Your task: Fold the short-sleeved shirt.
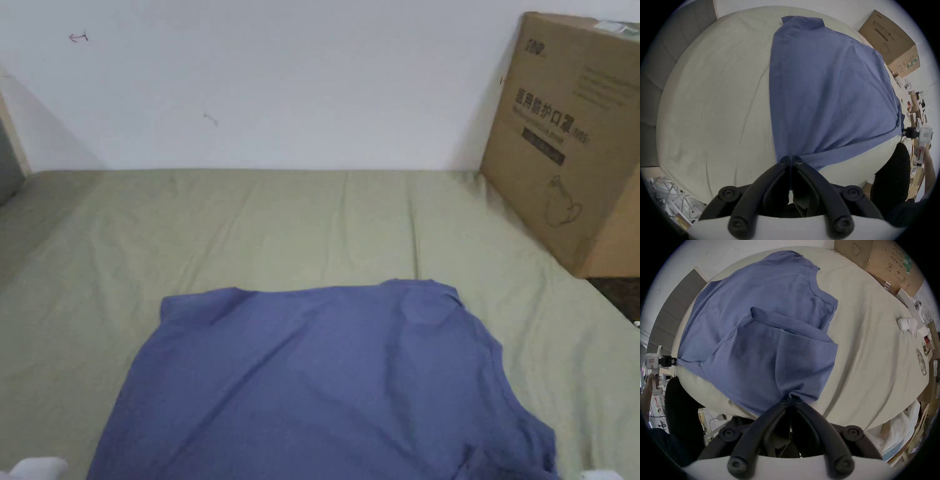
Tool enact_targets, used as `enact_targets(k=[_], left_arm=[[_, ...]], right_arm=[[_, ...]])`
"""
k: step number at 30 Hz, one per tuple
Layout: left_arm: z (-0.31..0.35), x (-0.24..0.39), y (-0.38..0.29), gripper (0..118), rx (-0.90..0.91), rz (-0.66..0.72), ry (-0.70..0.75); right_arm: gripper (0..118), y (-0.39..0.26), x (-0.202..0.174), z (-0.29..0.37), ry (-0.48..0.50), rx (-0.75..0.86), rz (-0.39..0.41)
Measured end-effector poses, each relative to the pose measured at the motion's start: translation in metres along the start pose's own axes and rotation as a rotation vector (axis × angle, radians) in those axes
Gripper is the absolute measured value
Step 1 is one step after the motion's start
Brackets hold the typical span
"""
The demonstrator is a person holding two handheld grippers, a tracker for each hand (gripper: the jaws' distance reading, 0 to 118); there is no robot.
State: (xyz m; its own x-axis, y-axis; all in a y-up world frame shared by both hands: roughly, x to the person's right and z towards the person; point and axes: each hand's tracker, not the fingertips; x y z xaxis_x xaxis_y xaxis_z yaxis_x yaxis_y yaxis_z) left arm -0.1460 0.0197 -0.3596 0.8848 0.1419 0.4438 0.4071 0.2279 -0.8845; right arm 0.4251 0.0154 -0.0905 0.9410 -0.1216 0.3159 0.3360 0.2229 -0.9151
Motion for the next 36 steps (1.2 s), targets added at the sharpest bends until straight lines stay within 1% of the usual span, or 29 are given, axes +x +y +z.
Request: enact_targets(k=[3,10,12,14,15,16,17,18,19,20,21,24,27,29,30,31,32,33,34,35,36], left_arm=[[-0.002,0.008,0.001,0,-0.006,-0.047,0.034],[0.001,0.007,0.005,0,-0.012,-0.058,0.053],[0.007,0.005,0.006,0,-0.008,-0.04,0.037],[0.014,0.003,0.005,1,0.002,-0.021,0.018],[0.018,0.002,0.004,1,0.016,-0.013,0.01],[0.024,0.004,0.0,6,0.035,0.002,-0.009],[0.029,0.003,-0.002,31,0.056,0.033,-0.028],[0.034,0.002,-0.004,67,0.068,0.064,-0.027],[0.037,0.001,-0.006,97,0.078,0.088,-0.031],[0.045,0.002,-0.011,101,0.095,0.103,-0.043],[0.055,0.002,-0.013,99,0.136,0.121,-0.077],[0.082,0.007,-0.017,101,0.217,0.169,-0.121],[0.112,0.022,-0.024,101,0.366,0.163,-0.073],[0.127,0.032,-0.028,100,0.444,0.142,-0.001],[0.132,0.038,-0.03,95,0.477,0.136,0.037],[0.137,0.044,-0.032,95,0.498,0.134,0.062],[0.138,0.045,-0.032,92,0.503,0.132,0.059],[0.14,0.049,-0.033,84,0.498,0.13,0.051],[0.142,0.052,-0.034,62,0.499,0.127,0.045],[0.14,0.055,-0.034,20,0.493,0.122,0.04],[0.136,0.054,-0.033,0,0.482,0.119,0.048]], right_arm=[[0,0.003,-0.003,-0.004,-0.011,-0.029,-0.001],[0,0.003,-0.005,0.003,-0.022,-0.112,0.009],[0,0.001,-0.003,0.005,-0.013,-0.117,-0.022],[0,-0.001,-0.004,0.009,-0.003,-0.071,-0.054],[13,-0.003,-0.006,0.011,0.005,-0.044,-0.048],[41,-0.005,-0.009,0.013,0.001,-0.021,-0.048],[89,-0.007,-0.013,0.015,-0.017,-0.011,-0.043],[107,-0.009,-0.017,0.018,-0.04,0.0,-0.044],[109,-0.01,-0.02,0.023,-0.048,0.02,-0.042],[109,-0.009,-0.023,0.03,-0.042,0.049,-0.047],[109,-0.007,-0.027,0.037,-0.036,0.067,-0.06],[109,-0.001,-0.041,0.064,-0.017,0.173,-0.096],[109,0.006,-0.058,0.095,0.004,0.323,-0.146],[107,0.01,-0.067,0.109,0.032,0.415,-0.176],[99,0.01,-0.072,0.113,0.041,0.445,-0.186],[99,0.01,-0.078,0.117,0.056,0.473,-0.197],[95,0.01,-0.083,0.119,0.089,0.501,-0.204],[82,0.009,-0.092,0.124,0.128,0.523,-0.201],[48,0.009,-0.096,0.123,0.166,0.54,-0.203],[0,0.011,-0.099,0.121,0.18,0.542,-0.199],[0,0.01,-0.101,0.122,0.161,0.553,-0.198]])
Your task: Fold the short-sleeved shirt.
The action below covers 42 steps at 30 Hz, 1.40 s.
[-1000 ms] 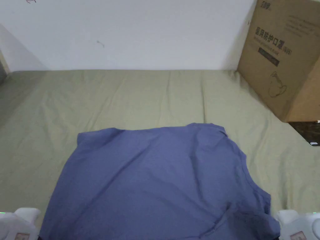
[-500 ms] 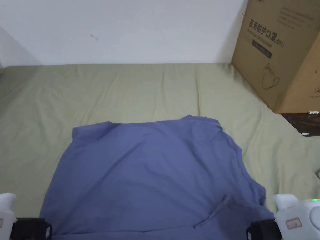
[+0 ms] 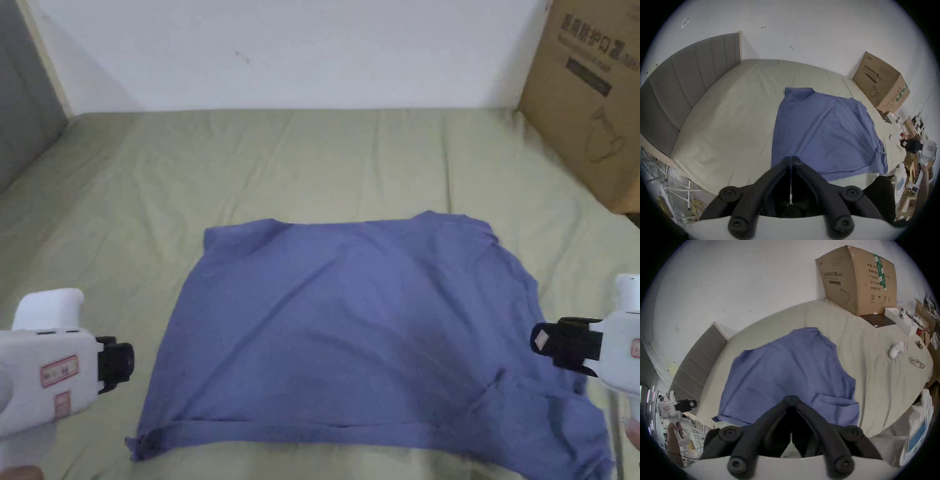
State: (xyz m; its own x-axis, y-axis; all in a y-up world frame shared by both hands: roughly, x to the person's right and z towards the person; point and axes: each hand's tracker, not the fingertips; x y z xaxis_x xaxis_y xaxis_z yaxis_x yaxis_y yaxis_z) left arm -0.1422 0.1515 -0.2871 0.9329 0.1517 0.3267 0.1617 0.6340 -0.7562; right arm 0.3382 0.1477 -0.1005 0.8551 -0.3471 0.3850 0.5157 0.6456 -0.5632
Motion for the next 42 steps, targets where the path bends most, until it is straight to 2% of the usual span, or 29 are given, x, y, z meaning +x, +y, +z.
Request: enact_targets(k=[4,7,8,9,11,12,16,18,19,20,22,24,25,27,28,29,30,31,34,36,37,38,39,40,41,42], left_arm=[[-0.016,-0.001,-0.003,0,-0.119,-0.077,0.034],[-0.046,-0.008,-0.01,1,-0.261,-0.071,0.054],[-0.057,-0.012,-0.013,9,-0.291,-0.053,0.043],[-0.067,-0.015,-0.017,28,-0.315,-0.042,0.026],[-0.089,-0.02,-0.024,99,-0.377,-0.022,0.039],[-0.097,-0.022,-0.028,101,-0.4,-0.028,0.041],[-0.128,-0.028,-0.037,98,-0.459,-0.049,0.079],[-0.137,-0.031,-0.041,59,-0.505,-0.047,0.044],[-0.141,-0.03,-0.043,54,-0.534,-0.04,0.008],[-0.133,-0.023,-0.047,46,-0.52,-0.09,0.079],[-0.12,-0.017,-0.045,3,-0.469,-0.135,0.044],[-0.109,-0.011,-0.044,3,-0.431,-0.115,-0.011],[-0.101,-0.011,-0.044,3,-0.402,-0.069,-0.022],[-0.091,-0.01,-0.042,3,-0.36,-0.074,-0.02],[-0.085,-0.008,-0.042,3,-0.359,-0.072,-0.014],[-0.081,-0.008,-0.041,3,-0.359,-0.072,-0.019],[-0.078,-0.007,-0.041,3,-0.353,-0.072,-0.024],[-0.073,-0.007,-0.041,3,-0.341,-0.072,-0.026],[-0.065,-0.006,-0.037,3,-0.319,-0.051,-0.032],[-0.066,-0.006,-0.035,3,-0.317,-0.039,-0.038],[-0.066,-0.006,-0.035,3,-0.317,-0.04,-0.035],[-0.066,-0.005,-0.036,3,-0.318,-0.046,-0.027],[-0.065,-0.004,-0.037,3,-0.317,-0.052,-0.022],[-0.066,-0.003,-0.037,3,-0.316,-0.055,-0.016],[-0.064,-0.003,-0.039,3,-0.313,-0.056,-0.015],[-0.063,-0.003,-0.04,3,-0.308,-0.054,-0.016]], right_arm=[[0,0.001,-0.011,-0.002,-0.042,-0.01,0.092],[0,-0.003,-0.011,-0.007,-0.031,-0.05,0.113],[0,-0.006,-0.01,-0.01,-0.034,-0.059,0.114],[0,-0.008,-0.008,-0.012,-0.037,-0.067,0.114],[0,-0.014,-0.003,-0.016,-0.05,-0.092,0.111],[0,-0.016,0.0,-0.017,-0.055,-0.104,0.106],[0,-0.023,0.015,-0.019,-0.077,-0.134,0.082],[0,-0.024,0.025,-0.018,-0.103,-0.142,0.066],[0,-0.025,0.031,-0.017,-0.119,-0.144,0.055],[0,-0.026,0.037,-0.016,-0.139,-0.146,0.039],[0,-0.027,0.055,-0.016,-0.144,-0.157,0.018],[0,-0.031,0.068,-0.015,-0.135,-0.194,0.019],[0,-0.034,0.078,-0.017,-0.156,-0.227,0.036],[0,-0.041,0.088,-0.021,-0.22,-0.261,0.07],[22,-0.045,0.095,-0.025,-0.225,-0.288,0.074],[81,-0.051,0.101,-0.031,-0.232,-0.338,0.072],[111,-0.057,0.106,-0.037,-0.241,-0.378,0.064],[117,-0.061,0.11,-0.04,-0.247,-0.385,0.069],[113,-0.067,0.122,-0.058,-0.23,-0.467,0.074],[97,-0.071,0.127,-0.07,-0.236,-0.5,0.104],[78,-0.073,0.126,-0.072,-0.252,-0.524,0.131],[50,-0.074,0.125,-0.075,-0.252,-0.537,0.142],[46,-0.074,0.123,-0.071,-0.247,-0.521,0.142],[32,-0.072,0.12,-0.065,-0.245,-0.506,0.146],[1,-0.07,0.119,-0.061,-0.186,-0.49,0.133],[1,-0.068,0.118,-0.058,-0.185,-0.465,0.127]])
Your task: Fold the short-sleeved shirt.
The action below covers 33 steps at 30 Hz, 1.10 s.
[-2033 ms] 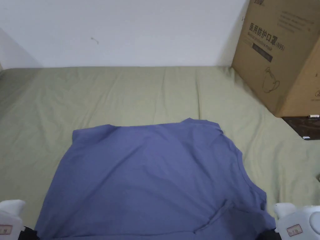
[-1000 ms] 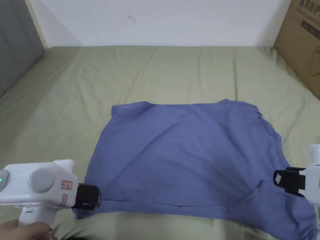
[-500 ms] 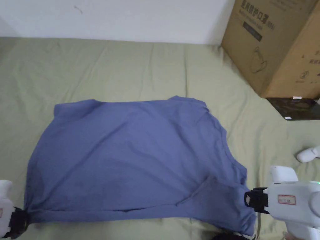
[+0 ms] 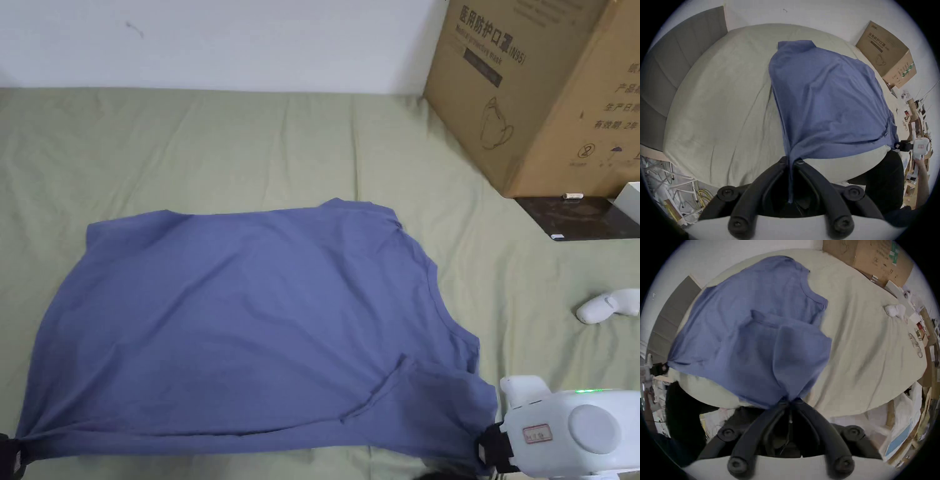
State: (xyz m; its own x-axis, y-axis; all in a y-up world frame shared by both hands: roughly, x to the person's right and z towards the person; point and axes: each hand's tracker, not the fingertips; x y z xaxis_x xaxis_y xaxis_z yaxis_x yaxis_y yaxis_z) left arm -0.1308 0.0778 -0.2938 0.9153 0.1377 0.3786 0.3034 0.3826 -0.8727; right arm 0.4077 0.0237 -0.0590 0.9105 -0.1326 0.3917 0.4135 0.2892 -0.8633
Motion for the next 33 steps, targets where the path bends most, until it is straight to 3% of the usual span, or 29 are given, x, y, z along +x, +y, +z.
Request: enact_targets(k=[10,13,20,24,27,31,33], left_arm=[[0.009,-0.004,-0.003,3,0.033,0.03,-0.016],[0.02,-0.002,-0.001,3,0.052,0.026,-0.036],[0.033,0.002,0.033,3,0.097,0.039,-0.018],[0.006,-0.004,0.077,3,0.106,0.082,-0.045],[-0.027,-0.007,0.114,3,0.091,0.065,-0.048],[-0.068,-0.014,0.149,5,0.055,0.079,-0.045],[-0.086,-0.017,0.162,12,0.027,0.08,-0.035]], right_arm=[[1,-0.012,0.011,0.053,0.02,0.094,-0.049],[1,-0.016,0.014,0.071,0.024,0.127,-0.116],[1,0.036,-0.001,0.11,0.061,0.239,-0.12],[1,0.108,-0.008,0.084,0.068,0.207,-0.086],[1,0.166,-0.015,0.048,-0.04,0.209,-0.007],[1,0.231,-0.015,-0.007,-0.03,0.146,-0.043],[1,0.25,-0.017,-0.032,-0.055,0.098,-0.049]])
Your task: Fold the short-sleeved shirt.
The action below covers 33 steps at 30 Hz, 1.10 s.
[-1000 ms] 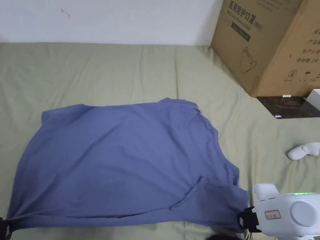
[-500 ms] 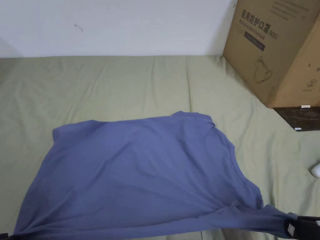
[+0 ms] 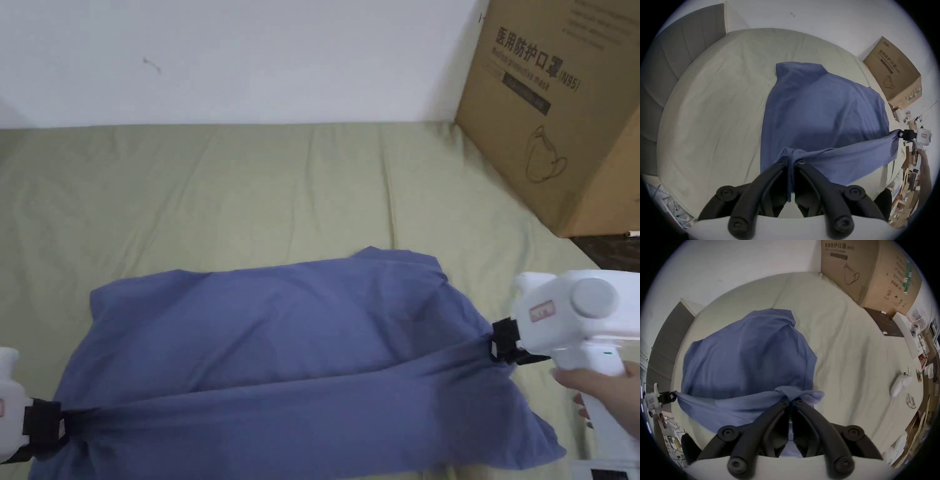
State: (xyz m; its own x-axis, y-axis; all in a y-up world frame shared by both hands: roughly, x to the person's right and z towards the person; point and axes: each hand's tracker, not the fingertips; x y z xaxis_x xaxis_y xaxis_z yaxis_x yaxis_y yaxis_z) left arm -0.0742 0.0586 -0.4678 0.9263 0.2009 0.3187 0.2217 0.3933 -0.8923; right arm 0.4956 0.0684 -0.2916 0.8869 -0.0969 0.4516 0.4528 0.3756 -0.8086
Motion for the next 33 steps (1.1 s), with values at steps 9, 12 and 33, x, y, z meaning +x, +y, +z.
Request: enact_targets(k=[9,12,33], left_arm=[[-0.012,-0.006,0.006,111,0.047,0.003,0.054],[0.008,-0.001,-0.007,111,0.114,-0.014,0.049],[0.037,-0.017,-0.069,102,0.166,0.035,0.073]], right_arm=[[114,-0.002,-0.004,-0.027,-0.068,0.068,-0.046],[114,-0.022,-0.002,0.001,-0.008,0.168,-0.099],[0,-0.151,-0.062,0.095,0.172,0.354,-0.07]])
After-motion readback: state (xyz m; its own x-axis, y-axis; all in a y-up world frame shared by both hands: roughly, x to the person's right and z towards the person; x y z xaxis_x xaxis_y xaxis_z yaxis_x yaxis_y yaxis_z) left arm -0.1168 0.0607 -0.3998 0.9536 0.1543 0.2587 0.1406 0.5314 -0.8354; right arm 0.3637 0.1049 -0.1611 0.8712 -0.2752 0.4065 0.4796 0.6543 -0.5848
